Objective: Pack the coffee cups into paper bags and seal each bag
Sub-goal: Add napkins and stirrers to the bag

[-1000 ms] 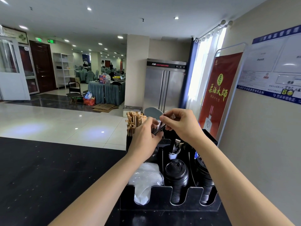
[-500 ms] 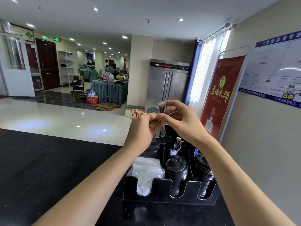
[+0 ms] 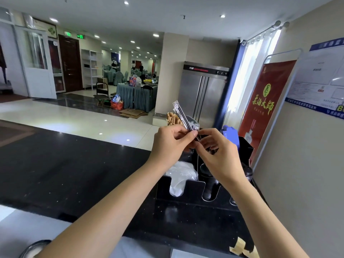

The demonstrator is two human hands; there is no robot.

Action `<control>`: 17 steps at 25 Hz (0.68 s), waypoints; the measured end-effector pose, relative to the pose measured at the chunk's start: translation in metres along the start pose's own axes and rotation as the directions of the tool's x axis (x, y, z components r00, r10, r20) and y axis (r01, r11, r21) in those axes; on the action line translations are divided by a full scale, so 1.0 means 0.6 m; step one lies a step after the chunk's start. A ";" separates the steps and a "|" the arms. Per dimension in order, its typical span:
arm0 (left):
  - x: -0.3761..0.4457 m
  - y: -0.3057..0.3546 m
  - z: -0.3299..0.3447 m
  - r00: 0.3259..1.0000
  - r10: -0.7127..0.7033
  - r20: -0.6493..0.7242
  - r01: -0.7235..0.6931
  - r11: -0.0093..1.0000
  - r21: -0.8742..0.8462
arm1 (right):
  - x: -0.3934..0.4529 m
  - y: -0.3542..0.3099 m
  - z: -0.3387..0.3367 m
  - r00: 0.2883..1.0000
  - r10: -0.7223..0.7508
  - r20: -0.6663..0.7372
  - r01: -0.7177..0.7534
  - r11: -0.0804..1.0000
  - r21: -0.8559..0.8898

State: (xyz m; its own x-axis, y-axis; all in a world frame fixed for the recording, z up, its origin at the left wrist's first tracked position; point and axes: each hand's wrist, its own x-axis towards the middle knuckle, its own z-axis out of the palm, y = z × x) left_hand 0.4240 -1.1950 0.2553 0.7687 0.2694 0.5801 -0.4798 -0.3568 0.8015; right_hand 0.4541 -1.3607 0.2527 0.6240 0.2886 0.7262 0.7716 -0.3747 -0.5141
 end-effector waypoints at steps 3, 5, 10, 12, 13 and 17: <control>-0.038 -0.001 -0.021 0.998 -0.066 -0.003 0.065 0.996 -0.054 | -0.039 -0.016 0.010 1.000 0.003 -0.010 -0.003 1.000 0.008; -0.070 0.002 -0.040 0.995 -0.104 0.006 0.104 0.991 -0.088 | -0.068 -0.030 0.013 1.000 0.024 0.009 -0.024 1.000 0.013; -0.162 -0.002 -0.095 0.974 -0.192 0.123 0.207 0.970 -0.125 | -0.143 -0.067 0.027 0.992 0.071 0.100 -0.071 0.997 -0.005; -0.198 -0.007 -0.117 0.970 -0.181 0.160 0.195 0.978 -0.076 | -0.173 -0.079 0.031 0.982 0.111 0.155 -0.116 0.993 0.027; -0.218 -0.009 -0.127 0.969 -0.176 0.175 0.189 0.980 -0.061 | -0.191 -0.086 0.033 0.974 0.134 0.185 -0.144 0.989 0.042; -0.291 -0.018 -0.151 0.956 -0.162 0.246 0.176 0.984 -0.037 | -0.259 -0.110 0.033 0.930 0.173 0.324 -0.198 0.979 0.046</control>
State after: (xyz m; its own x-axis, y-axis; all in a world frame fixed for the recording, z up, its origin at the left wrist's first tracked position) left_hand 0.2565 -1.1571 0.1583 0.9165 0.0949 0.3887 -0.3519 -0.2708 0.8960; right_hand 0.3089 -1.3631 0.1648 0.7541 0.4889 0.4385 0.6374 -0.3837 -0.6682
